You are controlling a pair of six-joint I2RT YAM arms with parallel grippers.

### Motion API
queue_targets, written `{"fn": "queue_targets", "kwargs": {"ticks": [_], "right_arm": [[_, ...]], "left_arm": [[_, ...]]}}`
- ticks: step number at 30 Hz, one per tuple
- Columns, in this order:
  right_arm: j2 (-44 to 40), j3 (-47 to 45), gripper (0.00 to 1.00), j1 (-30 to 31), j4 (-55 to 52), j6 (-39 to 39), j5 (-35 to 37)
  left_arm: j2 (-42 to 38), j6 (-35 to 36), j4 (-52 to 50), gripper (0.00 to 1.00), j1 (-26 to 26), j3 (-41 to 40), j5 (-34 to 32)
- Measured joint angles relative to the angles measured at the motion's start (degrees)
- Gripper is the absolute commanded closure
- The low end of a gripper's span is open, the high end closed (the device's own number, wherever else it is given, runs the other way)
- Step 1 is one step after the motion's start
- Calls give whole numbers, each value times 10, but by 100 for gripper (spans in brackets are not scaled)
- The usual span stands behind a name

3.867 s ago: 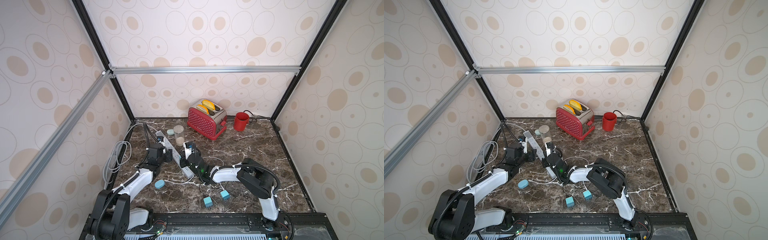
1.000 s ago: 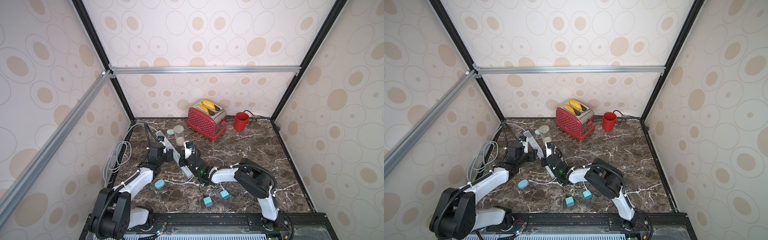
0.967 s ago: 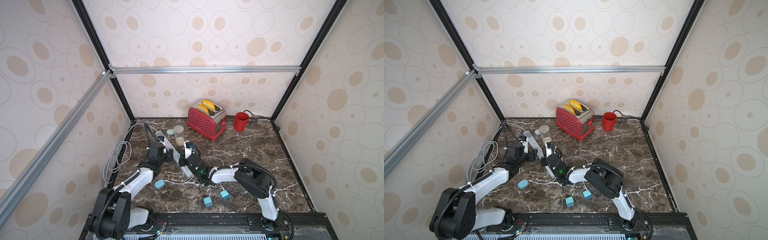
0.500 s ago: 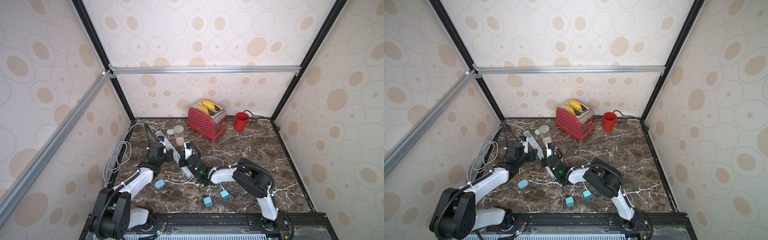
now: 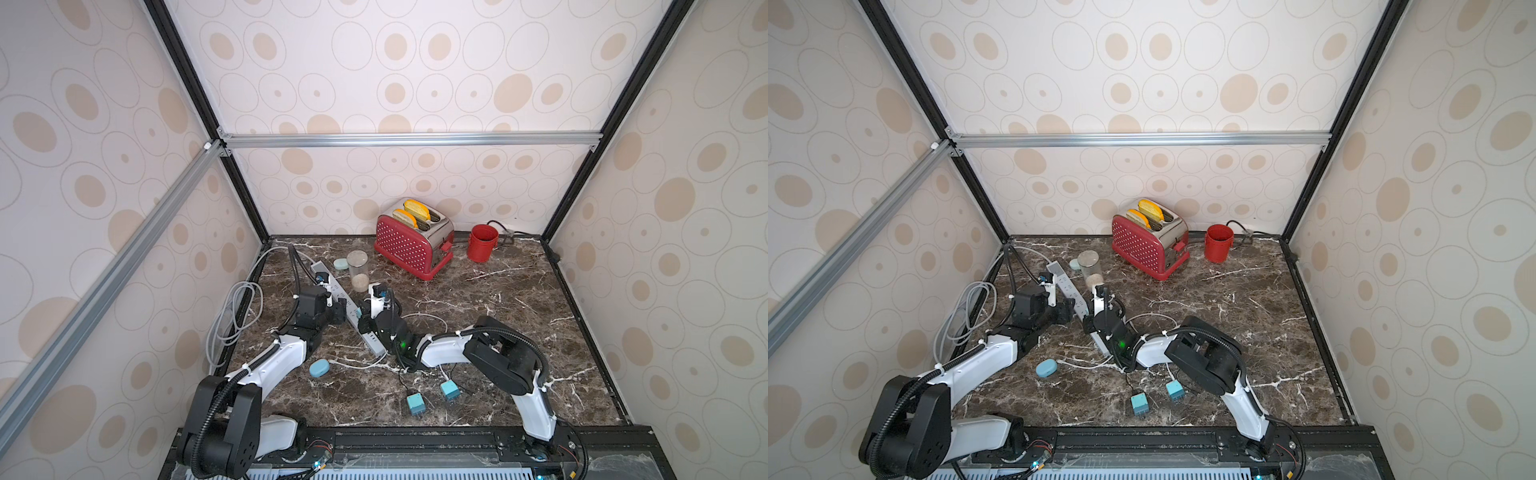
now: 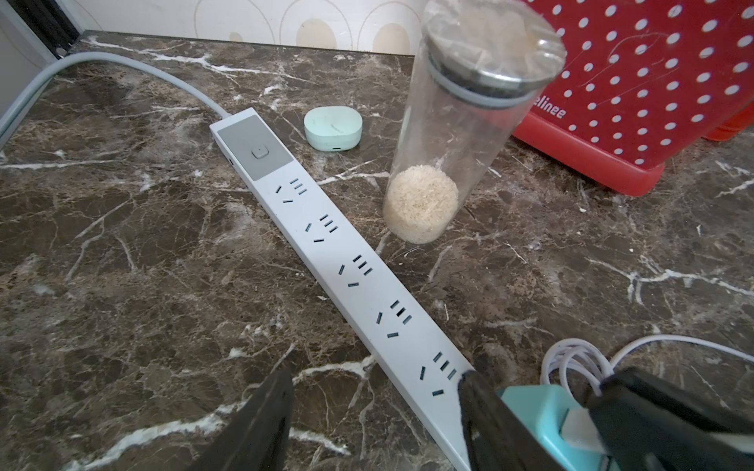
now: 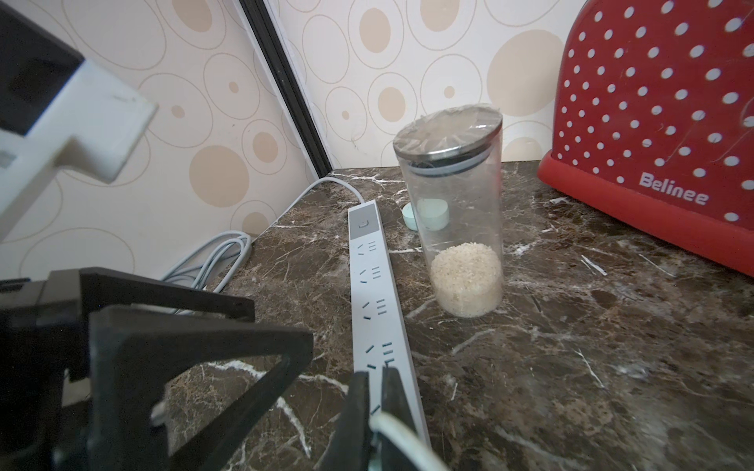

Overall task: Charge the bluetooth headset
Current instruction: Insert the plug into the socket.

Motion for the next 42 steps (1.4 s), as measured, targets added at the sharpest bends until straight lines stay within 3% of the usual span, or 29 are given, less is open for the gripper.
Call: {"fn": "queue_targets", "kwargs": {"ticks": [42], "right_arm": [[29, -15, 100, 20, 89, -19, 10]], "left_arm": [[3, 0, -2, 34, 0, 3, 3]]}}
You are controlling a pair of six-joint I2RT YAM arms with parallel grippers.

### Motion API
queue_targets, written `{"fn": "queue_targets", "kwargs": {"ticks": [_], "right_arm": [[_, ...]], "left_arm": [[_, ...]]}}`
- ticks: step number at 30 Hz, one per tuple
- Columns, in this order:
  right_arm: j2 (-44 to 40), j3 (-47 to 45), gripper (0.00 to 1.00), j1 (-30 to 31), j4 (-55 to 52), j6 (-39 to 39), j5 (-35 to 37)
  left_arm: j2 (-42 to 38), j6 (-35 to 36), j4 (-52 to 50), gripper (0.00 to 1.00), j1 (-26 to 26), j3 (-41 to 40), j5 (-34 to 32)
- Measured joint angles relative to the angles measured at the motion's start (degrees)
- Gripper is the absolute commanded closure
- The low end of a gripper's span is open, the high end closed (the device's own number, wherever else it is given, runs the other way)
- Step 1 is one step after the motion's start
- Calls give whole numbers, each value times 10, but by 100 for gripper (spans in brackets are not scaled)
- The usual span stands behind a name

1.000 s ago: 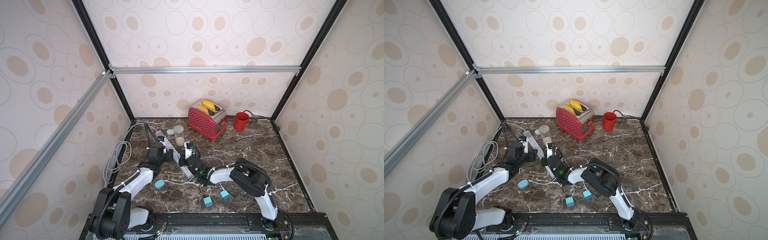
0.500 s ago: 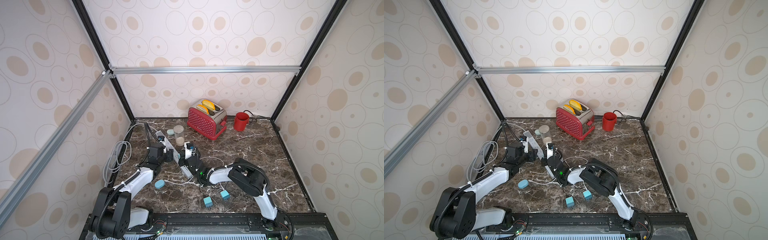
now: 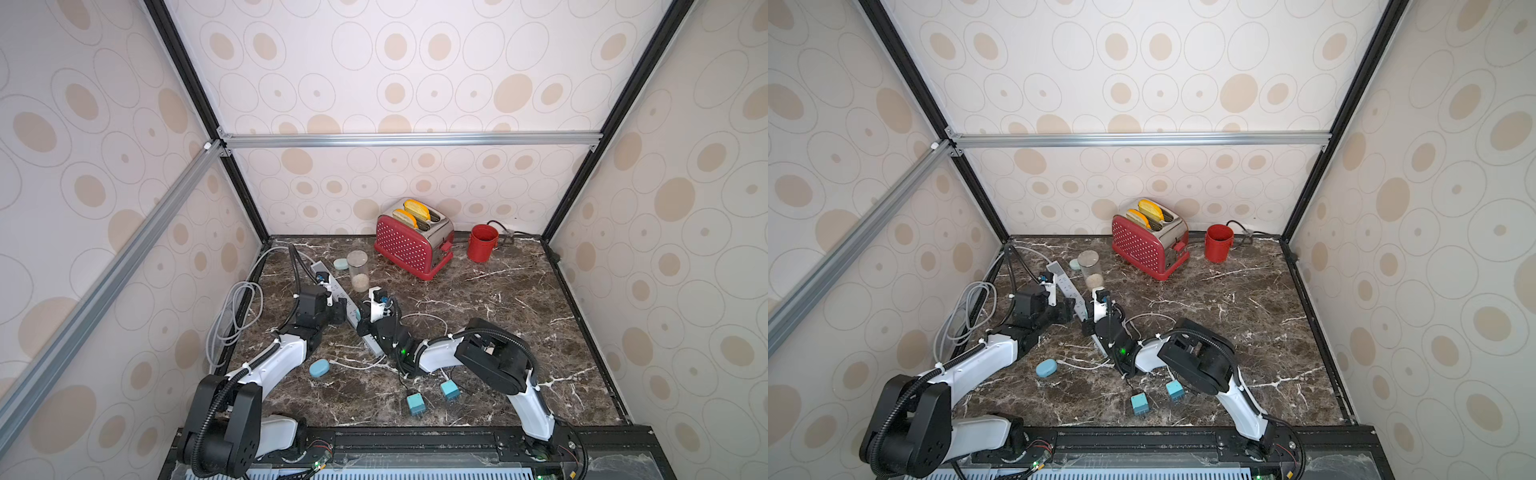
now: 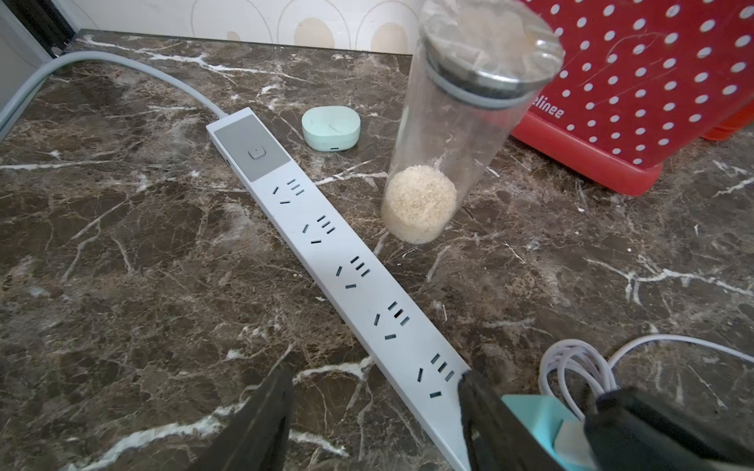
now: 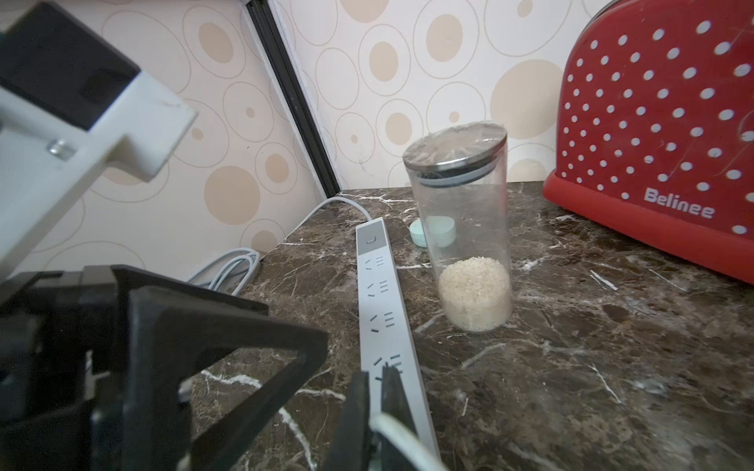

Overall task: Charge the bluetooth headset
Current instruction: Insert the plug into the socket.

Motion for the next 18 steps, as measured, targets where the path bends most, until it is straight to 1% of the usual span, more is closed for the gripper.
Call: {"fn": "queue_targets", "kwargs": {"ticks": [9, 18], "right_arm": [[0, 0, 100, 11, 0, -18, 5], [0, 0, 100, -21, -1, -27, 10]], "left_arm": [[0, 0, 0, 34, 0, 0, 1], [0, 0, -2, 34, 0, 0, 0]]}}
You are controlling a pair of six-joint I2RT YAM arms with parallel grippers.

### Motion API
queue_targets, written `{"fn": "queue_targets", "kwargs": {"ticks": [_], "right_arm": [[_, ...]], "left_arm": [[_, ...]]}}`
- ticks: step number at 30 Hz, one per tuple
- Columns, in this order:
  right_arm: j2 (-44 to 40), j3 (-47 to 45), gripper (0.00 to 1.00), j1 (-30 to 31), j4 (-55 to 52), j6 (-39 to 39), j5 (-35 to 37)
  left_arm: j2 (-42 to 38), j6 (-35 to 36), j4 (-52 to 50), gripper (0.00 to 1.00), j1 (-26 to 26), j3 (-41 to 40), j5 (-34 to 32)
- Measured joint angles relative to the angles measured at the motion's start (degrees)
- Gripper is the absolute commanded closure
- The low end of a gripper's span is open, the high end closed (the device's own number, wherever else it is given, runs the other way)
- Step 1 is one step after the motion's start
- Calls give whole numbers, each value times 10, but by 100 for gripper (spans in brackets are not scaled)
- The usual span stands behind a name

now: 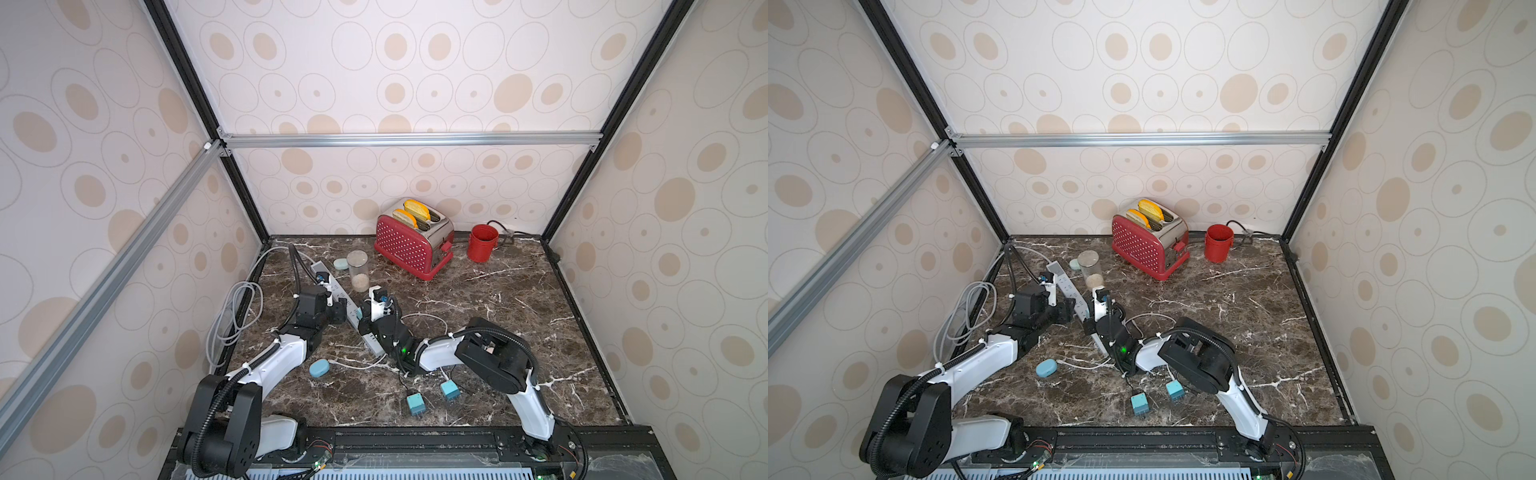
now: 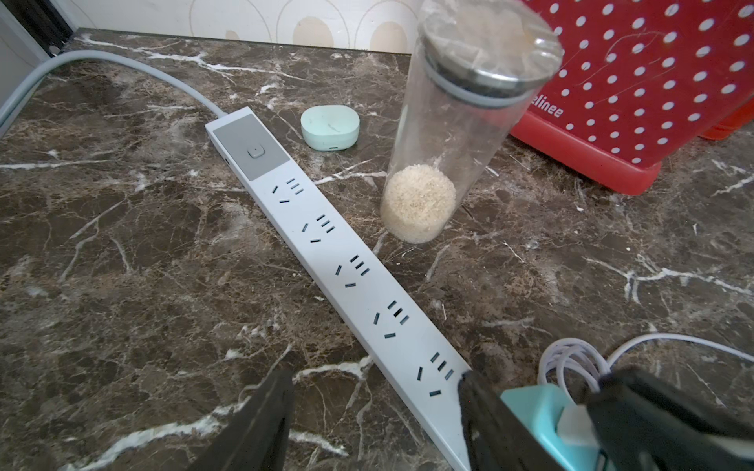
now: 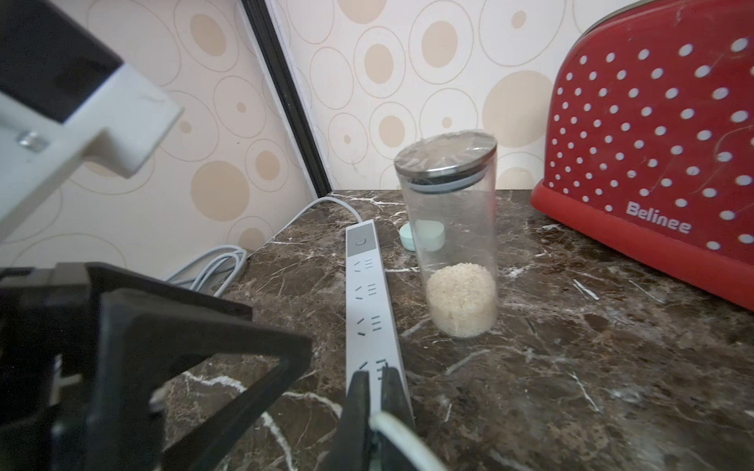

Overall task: Charge the bluetooth headset
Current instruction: Insert the plug into the socket.

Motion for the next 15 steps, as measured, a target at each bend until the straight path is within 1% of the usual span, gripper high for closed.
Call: {"fn": "queue_targets", "kwargs": {"ticks": [6, 15], "right_arm": [[14, 3, 100, -14, -2, 6, 0], [18, 6, 100, -16, -9, 6, -12]], "left_arm": [[0, 0, -5, 34, 0, 2, 0], [0, 0, -7, 34, 0, 2, 0]]}}
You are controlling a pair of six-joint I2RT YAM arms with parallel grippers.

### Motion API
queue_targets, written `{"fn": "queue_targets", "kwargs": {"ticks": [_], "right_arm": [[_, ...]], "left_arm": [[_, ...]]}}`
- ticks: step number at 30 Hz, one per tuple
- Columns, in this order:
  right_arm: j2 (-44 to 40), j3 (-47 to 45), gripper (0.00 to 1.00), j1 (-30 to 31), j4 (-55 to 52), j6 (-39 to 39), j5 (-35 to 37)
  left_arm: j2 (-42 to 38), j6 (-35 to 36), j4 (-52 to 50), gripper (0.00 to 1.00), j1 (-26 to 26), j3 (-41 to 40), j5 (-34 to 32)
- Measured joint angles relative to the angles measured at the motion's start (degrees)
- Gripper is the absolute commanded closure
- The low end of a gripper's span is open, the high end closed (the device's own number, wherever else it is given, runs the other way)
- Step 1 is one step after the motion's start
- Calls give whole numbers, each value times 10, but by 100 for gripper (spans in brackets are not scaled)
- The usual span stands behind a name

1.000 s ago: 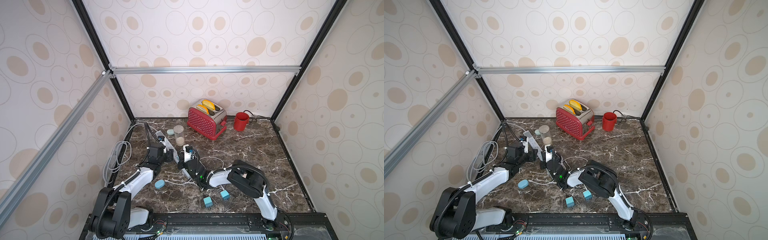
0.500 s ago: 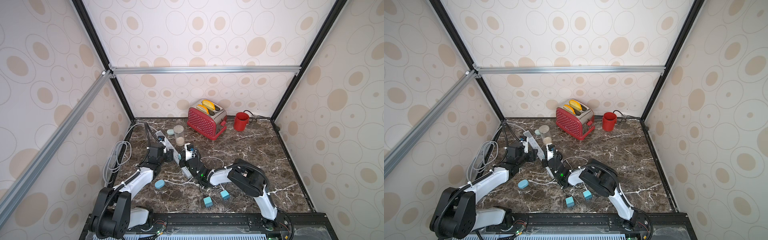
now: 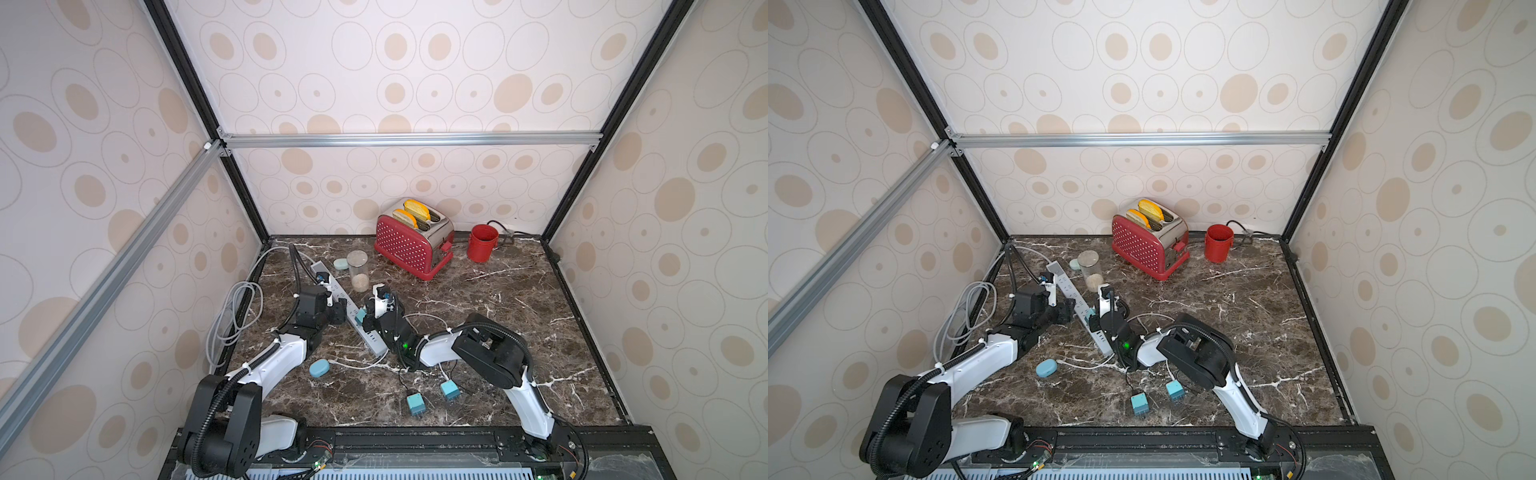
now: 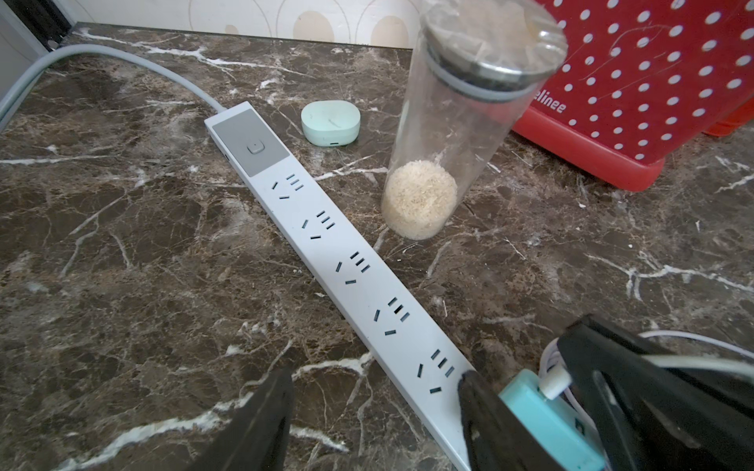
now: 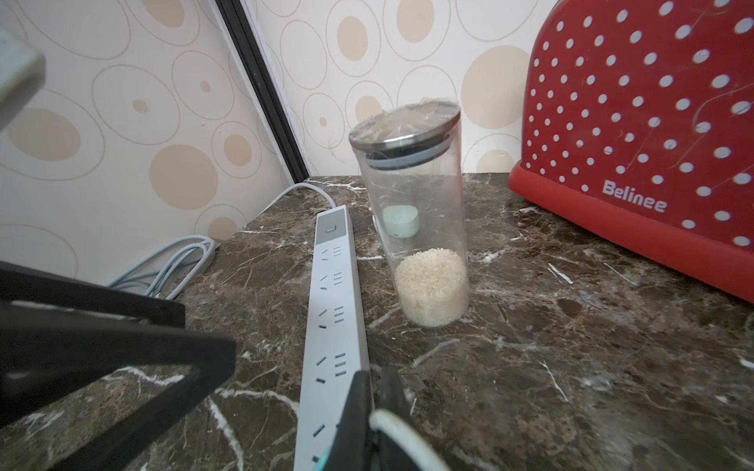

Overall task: Charge the bluetooth headset
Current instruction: Insert the plug into the socket.

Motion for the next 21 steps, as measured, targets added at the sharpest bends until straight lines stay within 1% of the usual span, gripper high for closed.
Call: {"fn": "queue_targets", "kwargs": {"ticks": [10, 16, 21], "right_arm": [[-61, -30, 100, 0, -9, -8, -15], [-56, -29, 100, 0, 17, -18, -33], [-50, -29, 100, 0, 19, -22, -41]], "left_arm": [[-2, 0, -4, 34, 0, 1, -3], [-7, -1, -4, 34, 0, 1, -3], [-7, -4, -5, 34, 0, 1, -2]]}}
